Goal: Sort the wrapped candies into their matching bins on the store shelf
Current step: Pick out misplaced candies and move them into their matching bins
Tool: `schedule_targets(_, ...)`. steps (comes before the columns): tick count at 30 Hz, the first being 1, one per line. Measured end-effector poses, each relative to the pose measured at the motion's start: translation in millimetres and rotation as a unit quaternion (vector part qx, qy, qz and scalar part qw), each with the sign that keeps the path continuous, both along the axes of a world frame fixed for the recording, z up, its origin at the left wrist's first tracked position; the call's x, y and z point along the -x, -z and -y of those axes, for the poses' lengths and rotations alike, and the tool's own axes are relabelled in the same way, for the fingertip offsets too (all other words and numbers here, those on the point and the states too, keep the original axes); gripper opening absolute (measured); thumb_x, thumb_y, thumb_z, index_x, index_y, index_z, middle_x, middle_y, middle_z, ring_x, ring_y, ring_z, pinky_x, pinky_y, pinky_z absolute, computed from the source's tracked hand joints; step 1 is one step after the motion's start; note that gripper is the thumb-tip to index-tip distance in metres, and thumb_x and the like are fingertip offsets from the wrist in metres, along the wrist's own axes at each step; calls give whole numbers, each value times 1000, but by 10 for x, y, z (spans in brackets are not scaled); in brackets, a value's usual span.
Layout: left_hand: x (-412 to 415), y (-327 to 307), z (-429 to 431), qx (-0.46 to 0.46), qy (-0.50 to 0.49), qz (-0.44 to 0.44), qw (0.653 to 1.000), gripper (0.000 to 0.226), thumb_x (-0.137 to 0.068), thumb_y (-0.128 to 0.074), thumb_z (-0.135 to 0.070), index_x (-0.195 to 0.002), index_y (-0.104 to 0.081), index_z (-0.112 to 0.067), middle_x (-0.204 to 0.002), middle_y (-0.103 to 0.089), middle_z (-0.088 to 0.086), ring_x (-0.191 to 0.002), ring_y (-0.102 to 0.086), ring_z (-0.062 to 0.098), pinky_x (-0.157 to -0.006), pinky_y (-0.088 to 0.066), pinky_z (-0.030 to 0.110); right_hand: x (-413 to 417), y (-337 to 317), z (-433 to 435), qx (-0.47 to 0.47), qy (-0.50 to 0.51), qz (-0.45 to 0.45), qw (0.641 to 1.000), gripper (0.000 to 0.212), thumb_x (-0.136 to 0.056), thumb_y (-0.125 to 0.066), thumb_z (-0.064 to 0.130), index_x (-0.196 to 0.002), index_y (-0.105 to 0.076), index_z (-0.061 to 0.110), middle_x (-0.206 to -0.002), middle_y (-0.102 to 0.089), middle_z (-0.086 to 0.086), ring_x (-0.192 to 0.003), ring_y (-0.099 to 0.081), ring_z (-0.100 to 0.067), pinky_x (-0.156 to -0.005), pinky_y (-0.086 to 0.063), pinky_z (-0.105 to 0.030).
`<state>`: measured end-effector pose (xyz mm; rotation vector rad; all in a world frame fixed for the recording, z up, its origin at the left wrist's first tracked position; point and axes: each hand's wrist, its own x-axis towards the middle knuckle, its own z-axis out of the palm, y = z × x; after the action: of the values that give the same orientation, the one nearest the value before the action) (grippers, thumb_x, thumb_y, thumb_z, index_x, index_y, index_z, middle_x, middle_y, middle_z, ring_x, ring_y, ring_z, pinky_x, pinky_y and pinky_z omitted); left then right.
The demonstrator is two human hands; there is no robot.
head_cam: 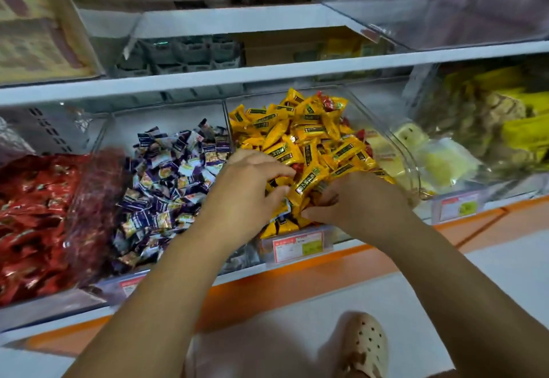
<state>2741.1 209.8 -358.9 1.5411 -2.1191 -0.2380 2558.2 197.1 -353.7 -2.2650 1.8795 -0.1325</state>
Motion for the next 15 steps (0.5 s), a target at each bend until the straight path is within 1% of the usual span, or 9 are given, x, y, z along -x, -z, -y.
schedule_targets(2,-14,6,23,-3,0,8,1000,28,-90,-64,-30,-118,-66,-30,-117,-61,-11,-119,-35,10,-91,-17,13,-125,58,3,12,16,-36,999,35,-79,-64,57,-80,-74,23,-77,-66,-1,-75,-60,-18,-57,-43,-26)
schedule_targets(4,-43,10,40,-15,-1,5,1000,30,-89,-65,-30,-119,-66,-30,-116,-60,-11,-120,-35,10,-93,-19,15,-158,76,26,-18,30,-18,999,23,-82,-65,41,-83,-74,20,-76,-64,-2,-74,-61,-20,-56,-42,-24)
schedule_targets(6,-81,7,47,-26,-1,-4,1000,34,-87,-66,-33,-121,-63,-32,-117,-59,-12,-120,-34,8,-95,-21,17,-47,10,58,-63,43,73,994,14,-83,-68,31,-79,-76,19,-74,-68,0,-70,-62,-14,-51,-41,-22)
schedule_targets(8,-105,-7,43,-40,2,-25,999,41,-85,-67,-38,-125,-59,-36,-116,-57,-17,-119,-34,4,-94,-22,16,90,-123,58,-62,47,229,970,11,-83,-72,28,-74,-76,24,-73,-71,9,-65,-62,-3,-50,-43,-14)
schedule_targets(10,-98,-21,33,-63,7,-70,996,48,-81,-67,-43,-128,-55,-41,-117,-57,-22,-116,-36,-1,-90,-27,14,102,-227,30,-29,54,404,912,8,-82,-73,26,-74,-75,25,-73,-72,12,-68,-65,0,-57,-46,-11)
schedule_targets(11,-88,-22,25,-76,9,-100,992,50,-80,-68,-44,-128,-54,-45,-116,-58,-24,-114,-39,-3,-90,-29,13,53,-237,21,-26,50,469,882,8,-82,-73,24,-75,-74,25,-74,-72,12,-68,-65,0,-60,-46,-12)
schedule_targets(12,-76,-22,14,-85,11,-134,987,49,-79,-69,-44,-125,-54,-48,-115,-59,-25,-112,-44,-3,-91,-34,15,-30,-227,13,-31,40,497,866,10,-83,-72,22,-74,-73,26,-73,-72,13,-66,-64,1,-60,-46,-12)
schedule_targets(14,-79,-14,-11,-79,12,-196,977,39,-79,-70,-40,-114,-58,-53,-105,-65,-24,-104,-55,-4,-90,-43,21,-219,-183,17,-45,12,502,864,16,-85,-70,19,-73,-71,28,-71,-71,13,-59,-61,5,-58,-46,-11)
schedule_targets(15,-93,-16,-20,-67,8,-219,973,32,-81,-70,-36,-108,-61,-51,-98,-67,-23,-98,-58,-5,-86,-46,20,-284,-167,37,-50,3,505,861,15,-86,-69,18,-75,-71,28,-71,-72,11,-59,-61,4,-59,-47,-12)
